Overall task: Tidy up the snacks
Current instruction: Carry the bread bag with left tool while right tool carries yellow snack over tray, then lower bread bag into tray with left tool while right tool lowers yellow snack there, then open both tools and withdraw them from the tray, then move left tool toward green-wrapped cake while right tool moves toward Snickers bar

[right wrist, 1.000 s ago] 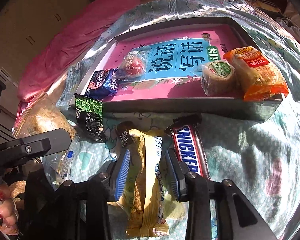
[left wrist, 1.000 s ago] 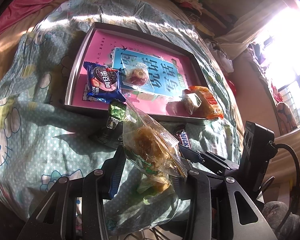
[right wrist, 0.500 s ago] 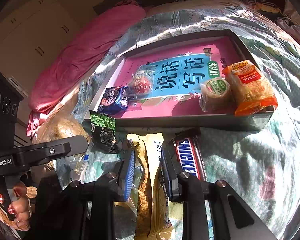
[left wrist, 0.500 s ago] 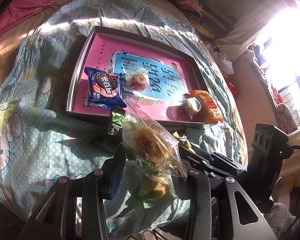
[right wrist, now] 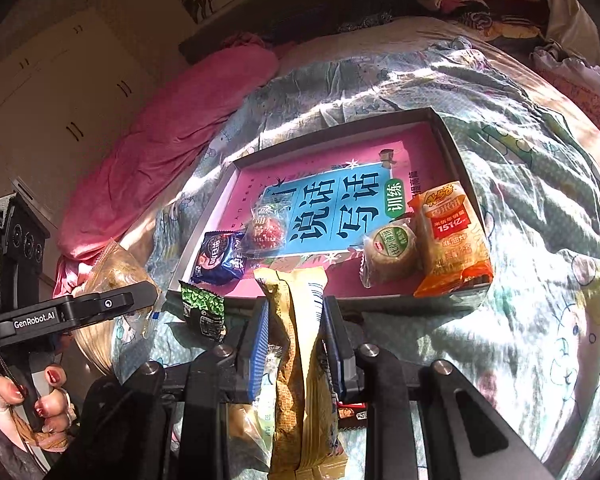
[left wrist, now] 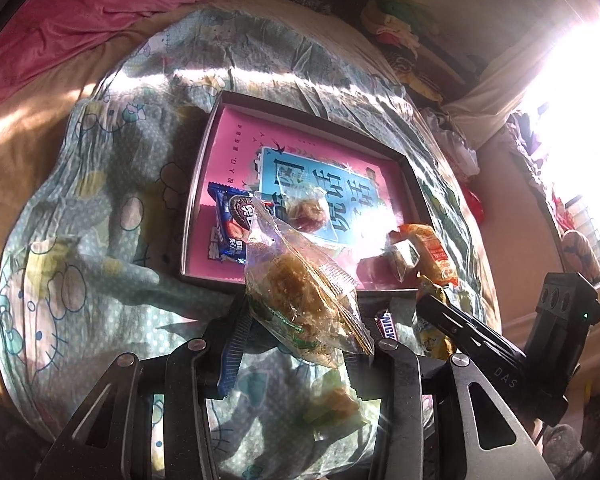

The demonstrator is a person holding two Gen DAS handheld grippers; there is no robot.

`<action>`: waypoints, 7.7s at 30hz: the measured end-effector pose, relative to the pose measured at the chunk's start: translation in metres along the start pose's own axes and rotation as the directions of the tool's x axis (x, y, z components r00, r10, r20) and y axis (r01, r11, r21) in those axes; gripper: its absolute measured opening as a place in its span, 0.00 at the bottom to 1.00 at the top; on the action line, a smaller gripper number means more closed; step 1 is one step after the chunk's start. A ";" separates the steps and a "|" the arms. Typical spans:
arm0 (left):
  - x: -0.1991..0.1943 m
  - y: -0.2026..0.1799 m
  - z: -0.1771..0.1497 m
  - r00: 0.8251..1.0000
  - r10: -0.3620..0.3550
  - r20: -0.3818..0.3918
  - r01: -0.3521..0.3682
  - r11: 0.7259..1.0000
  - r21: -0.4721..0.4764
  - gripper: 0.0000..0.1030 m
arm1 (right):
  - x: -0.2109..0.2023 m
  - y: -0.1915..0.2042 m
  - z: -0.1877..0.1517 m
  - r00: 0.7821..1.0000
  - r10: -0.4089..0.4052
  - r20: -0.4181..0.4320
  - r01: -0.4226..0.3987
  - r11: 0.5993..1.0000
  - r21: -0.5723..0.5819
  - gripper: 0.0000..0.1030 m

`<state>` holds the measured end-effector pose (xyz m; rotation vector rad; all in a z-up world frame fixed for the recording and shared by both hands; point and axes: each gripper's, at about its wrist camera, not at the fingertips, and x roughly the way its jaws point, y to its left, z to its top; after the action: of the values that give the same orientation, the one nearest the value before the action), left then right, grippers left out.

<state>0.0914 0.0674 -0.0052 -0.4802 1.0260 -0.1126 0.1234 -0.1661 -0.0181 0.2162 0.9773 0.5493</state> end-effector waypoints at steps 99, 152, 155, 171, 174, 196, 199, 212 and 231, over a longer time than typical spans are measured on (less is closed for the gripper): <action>0.055 0.011 0.021 0.984 0.177 -0.008 -0.176 0.982 0.070 0.42 | 0.067 0.030 0.023 0.991 -0.086 -0.100 0.065 0.979 -0.192 0.30; 0.041 0.019 0.022 0.985 0.173 -0.008 -0.173 0.985 -0.014 0.47 | -0.006 -0.022 0.036 0.949 -0.302 0.091 0.309 0.948 -0.081 0.50; 0.040 0.018 0.021 0.985 0.174 -0.007 -0.174 0.985 -0.014 0.47 | -0.013 -0.024 0.035 0.951 -0.292 0.098 0.300 0.951 -0.073 0.50; 0.031 0.021 0.020 0.989 0.149 0.001 -0.149 0.988 -0.031 0.52 | -0.020 -0.005 0.004 0.960 -0.274 0.054 0.280 0.946 -0.164 0.50; 0.029 0.023 0.019 0.989 0.149 0.002 -0.149 0.988 -0.039 0.53 | -0.015 -0.008 0.000 0.953 -0.301 0.040 0.303 0.937 -0.172 0.50; 0.008 0.014 0.017 0.992 0.120 0.035 -0.120 0.993 -0.023 0.61 | -0.018 -0.026 0.015 0.936 -0.347 0.061 0.351 0.931 -0.096 0.50; 0.006 0.009 0.017 0.992 0.117 0.042 -0.116 0.993 -0.008 0.65 | -0.023 -0.025 0.015 0.939 -0.335 0.076 0.341 0.935 -0.092 0.50; -0.009 -0.003 0.013 0.989 0.129 0.074 -0.131 0.991 0.026 0.69 | -0.044 -0.004 0.010 0.955 -0.255 0.152 0.274 0.953 -0.127 0.55; -0.015 -0.017 -0.003 0.992 0.108 0.069 -0.112 0.992 0.061 0.70 | -0.042 0.013 -0.012 0.971 -0.209 0.117 0.226 0.960 -0.162 0.56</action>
<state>0.0832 0.0561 0.0125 -0.3652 0.9794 -0.0318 0.0900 -0.1784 0.0112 -0.0218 0.8389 0.4147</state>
